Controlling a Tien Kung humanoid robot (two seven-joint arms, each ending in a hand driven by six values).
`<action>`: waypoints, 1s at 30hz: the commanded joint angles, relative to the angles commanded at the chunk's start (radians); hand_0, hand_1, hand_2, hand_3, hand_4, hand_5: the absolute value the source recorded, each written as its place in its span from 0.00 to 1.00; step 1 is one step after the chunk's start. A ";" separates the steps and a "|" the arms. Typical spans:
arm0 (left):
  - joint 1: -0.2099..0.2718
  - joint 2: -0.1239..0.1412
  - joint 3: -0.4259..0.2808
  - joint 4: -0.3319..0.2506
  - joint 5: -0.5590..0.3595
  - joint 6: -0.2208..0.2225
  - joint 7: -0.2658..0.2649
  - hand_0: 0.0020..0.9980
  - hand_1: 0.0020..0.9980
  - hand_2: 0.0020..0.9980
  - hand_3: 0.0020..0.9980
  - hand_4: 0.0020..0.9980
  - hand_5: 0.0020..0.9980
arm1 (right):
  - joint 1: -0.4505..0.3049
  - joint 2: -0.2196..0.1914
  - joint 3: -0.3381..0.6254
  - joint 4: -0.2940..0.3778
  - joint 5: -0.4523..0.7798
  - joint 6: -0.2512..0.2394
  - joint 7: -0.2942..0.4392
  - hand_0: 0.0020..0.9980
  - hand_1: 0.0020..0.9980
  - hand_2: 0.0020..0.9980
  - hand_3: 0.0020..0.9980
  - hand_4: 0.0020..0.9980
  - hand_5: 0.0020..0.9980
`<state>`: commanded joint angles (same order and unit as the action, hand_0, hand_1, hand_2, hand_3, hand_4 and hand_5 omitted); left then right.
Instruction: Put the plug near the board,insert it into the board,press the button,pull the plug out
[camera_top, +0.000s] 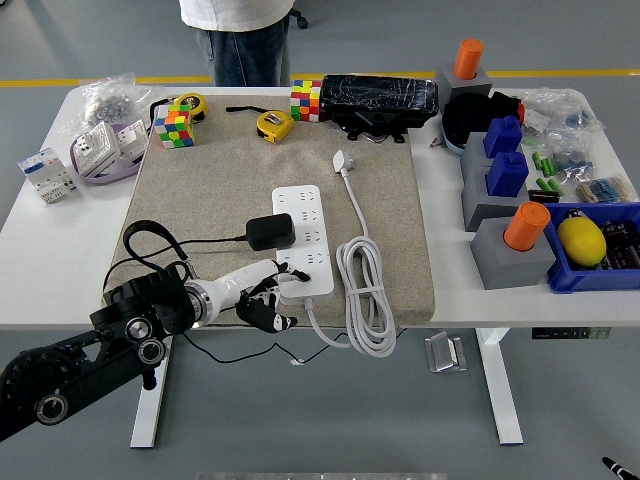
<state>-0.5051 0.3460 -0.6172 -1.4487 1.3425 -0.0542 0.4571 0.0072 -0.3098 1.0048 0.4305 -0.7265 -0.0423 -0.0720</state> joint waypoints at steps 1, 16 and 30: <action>0.001 0.000 -0.006 0.000 -0.012 0.019 -0.032 0.07 0.07 0.15 0.80 0.70 0.00 | 0.000 0.000 0.000 0.000 0.000 0.000 0.000 0.62 0.67 0.64 0.57 0.98 0.58; -0.100 -0.040 0.012 0.192 -0.050 0.446 -0.474 0.33 0.36 0.49 0.53 0.85 0.20 | 0.003 -0.001 -0.005 0.001 0.003 0.000 0.000 0.61 0.67 0.64 0.57 0.98 0.58; -0.169 -0.060 0.099 0.353 0.117 0.369 -0.336 0.73 0.75 0.73 0.71 1.00 0.36 | 0.010 -0.006 -0.017 0.002 0.006 0.001 0.000 0.61 0.67 0.64 0.57 0.99 0.58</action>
<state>-0.6740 0.2858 -0.5179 -1.0958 1.4591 0.3147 0.1216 0.0167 -0.3158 0.9877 0.4322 -0.7206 -0.0415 -0.0717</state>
